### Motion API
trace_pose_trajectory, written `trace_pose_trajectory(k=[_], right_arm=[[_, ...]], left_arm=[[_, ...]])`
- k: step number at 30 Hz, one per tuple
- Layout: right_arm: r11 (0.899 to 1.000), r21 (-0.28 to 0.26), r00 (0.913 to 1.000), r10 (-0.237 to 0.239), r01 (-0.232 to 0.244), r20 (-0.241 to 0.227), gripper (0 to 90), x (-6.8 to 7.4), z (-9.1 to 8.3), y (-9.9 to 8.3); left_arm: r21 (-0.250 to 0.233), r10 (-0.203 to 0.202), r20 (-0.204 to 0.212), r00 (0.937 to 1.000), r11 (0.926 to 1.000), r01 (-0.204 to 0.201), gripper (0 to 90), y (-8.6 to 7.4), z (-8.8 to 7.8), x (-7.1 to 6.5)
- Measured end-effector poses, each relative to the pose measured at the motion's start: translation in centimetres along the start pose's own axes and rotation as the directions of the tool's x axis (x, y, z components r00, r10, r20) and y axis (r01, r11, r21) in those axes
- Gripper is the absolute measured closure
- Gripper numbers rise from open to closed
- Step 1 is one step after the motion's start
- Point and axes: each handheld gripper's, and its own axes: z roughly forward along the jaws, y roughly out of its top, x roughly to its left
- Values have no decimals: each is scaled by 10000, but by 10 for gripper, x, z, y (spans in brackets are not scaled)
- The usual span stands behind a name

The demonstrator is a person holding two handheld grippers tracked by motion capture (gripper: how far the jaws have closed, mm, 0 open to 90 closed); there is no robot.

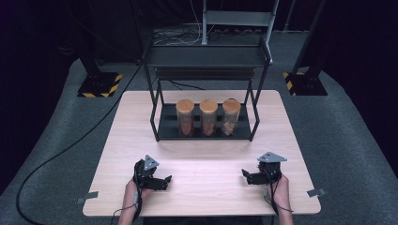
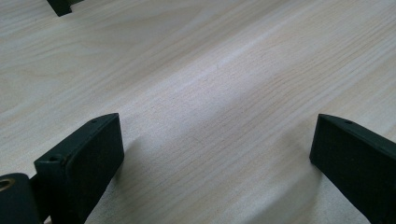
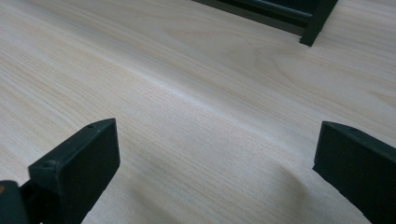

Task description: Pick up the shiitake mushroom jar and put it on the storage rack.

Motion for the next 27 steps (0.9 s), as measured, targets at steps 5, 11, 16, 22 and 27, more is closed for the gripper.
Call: trace_pose_trajectory(k=[5, 11, 16, 22, 27], right_arm=[[9994, 299, 9997, -184, 189, -177, 0, 1, 2, 0], [9975, 374, 9982, -603, 603, -13, 0, 6, 1, -1], [9977, 314, 9981, -608, 607, 15, 0, 6, 1, -1], [9936, 762, 9950, -868, 829, 488, 0, 11, 5, 0], [9937, 776, 9954, -842, 805, 456, 0, 10, 5, 0]], left_arm=[[12, -5, -13, 10000, 10000, 6, 18, 0, 0, 0], [22, -17, -24, 10000, 10000, 17, 17, 0, 0, 0], [10, -82, -63, 9999, 10000, 82, 15, 0, 0, 0], [16, -76, -73, 9999, 10000, 76, 14, 0, 0, 0], [29, -59, -84, 9999, 10000, 59, 14, 0, 0, 0]])
